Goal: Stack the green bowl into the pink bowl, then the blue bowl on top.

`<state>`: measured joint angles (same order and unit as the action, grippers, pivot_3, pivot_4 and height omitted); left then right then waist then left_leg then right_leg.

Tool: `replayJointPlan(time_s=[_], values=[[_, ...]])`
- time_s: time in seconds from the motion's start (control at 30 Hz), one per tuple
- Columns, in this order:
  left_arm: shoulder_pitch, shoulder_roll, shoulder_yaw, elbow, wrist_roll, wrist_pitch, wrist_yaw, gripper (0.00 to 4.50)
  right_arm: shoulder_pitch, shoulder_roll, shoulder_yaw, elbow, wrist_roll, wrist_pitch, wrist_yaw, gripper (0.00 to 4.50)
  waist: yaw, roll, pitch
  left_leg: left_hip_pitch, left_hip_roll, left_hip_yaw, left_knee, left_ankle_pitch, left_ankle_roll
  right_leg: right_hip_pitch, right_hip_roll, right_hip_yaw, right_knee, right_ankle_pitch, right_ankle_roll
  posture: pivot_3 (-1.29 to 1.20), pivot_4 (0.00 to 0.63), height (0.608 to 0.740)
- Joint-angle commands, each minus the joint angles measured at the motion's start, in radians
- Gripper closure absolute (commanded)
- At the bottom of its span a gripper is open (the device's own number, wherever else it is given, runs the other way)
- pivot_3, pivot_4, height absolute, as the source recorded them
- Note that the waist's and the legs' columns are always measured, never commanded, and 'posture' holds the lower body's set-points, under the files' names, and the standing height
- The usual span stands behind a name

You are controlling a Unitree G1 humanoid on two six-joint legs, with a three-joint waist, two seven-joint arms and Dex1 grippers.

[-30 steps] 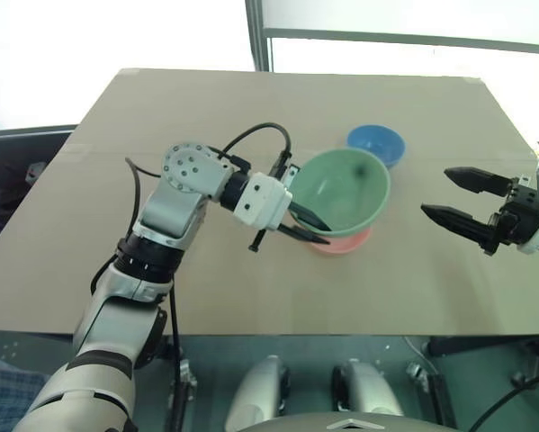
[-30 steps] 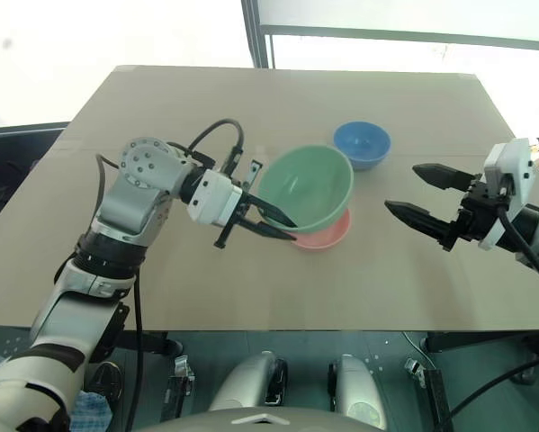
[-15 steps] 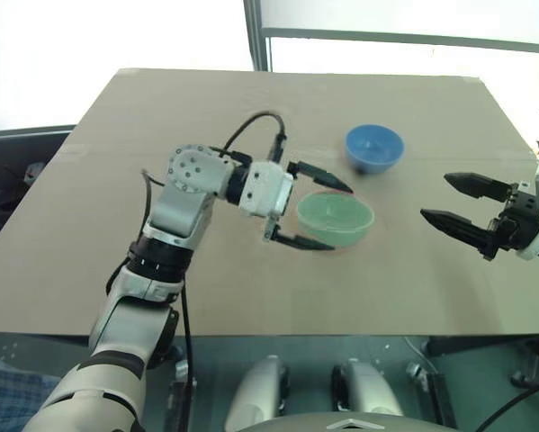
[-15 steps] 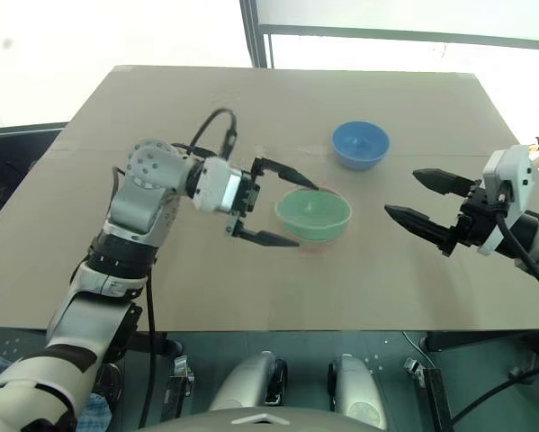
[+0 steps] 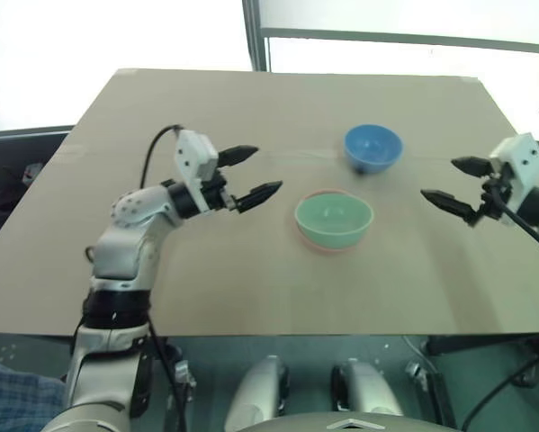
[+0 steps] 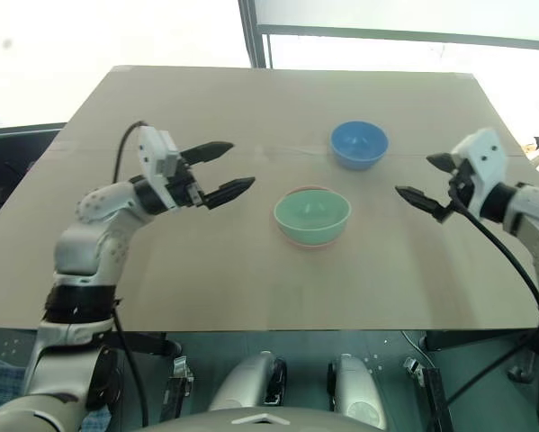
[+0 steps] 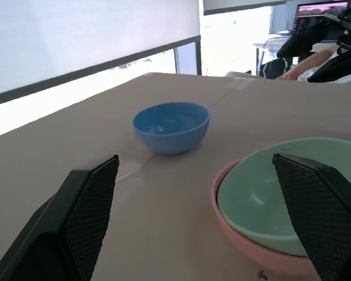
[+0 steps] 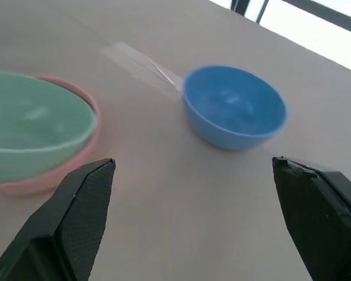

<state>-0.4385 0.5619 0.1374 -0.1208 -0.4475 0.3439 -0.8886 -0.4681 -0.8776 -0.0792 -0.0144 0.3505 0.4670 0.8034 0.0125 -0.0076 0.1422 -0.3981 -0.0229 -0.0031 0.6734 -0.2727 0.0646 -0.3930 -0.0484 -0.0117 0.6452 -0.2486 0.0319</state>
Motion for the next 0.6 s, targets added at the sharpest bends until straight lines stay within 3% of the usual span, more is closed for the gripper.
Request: replayJointPlan(time_s=[0.03, 0.27, 0.6], values=[[0.043, 0.032, 0.093, -0.121, -0.05, 0.062, 0.076, 0.06, -0.138, 0.018, 0.106, 0.16, -0.155, -0.153, 0.021, 0.0, -0.001, 0.0, 0.0, 0.0, 0.0, 0.0, 0.0, 0.0, 0.0, -0.001, 0.0, 0.0, 0.0, 0.0, 0.0, 0.0, 0.15, 0.74], [0.135, 0.12, 0.187, -0.24, -0.192, 0.197, 0.061, 0.06, -0.415, 0.149, 0.313, 0.545, -0.379, -0.405, 0.086, 0.0, -0.008, 0.0, 0.0, 0.0, 0.0, 0.0, -0.003, 0.001, -0.002, -0.001, -0.001, 0.0, -0.002, 0.0, 0.0, 0.0, 0.15, 0.74], [0.191, 0.2, 0.213, -0.298, -0.313, 0.285, 0.022, 0.06, -0.683, 0.354, 0.481, 1.081, -0.66, -0.676, -0.069, 0.0, -0.028, 0.0, 0.001, 0.0, -0.001, 0.0, -0.005, 0.002, -0.004, -0.002, -0.001, 0.0, -0.002, 0.0, -0.001, 0.0, 0.15, 0.74]])
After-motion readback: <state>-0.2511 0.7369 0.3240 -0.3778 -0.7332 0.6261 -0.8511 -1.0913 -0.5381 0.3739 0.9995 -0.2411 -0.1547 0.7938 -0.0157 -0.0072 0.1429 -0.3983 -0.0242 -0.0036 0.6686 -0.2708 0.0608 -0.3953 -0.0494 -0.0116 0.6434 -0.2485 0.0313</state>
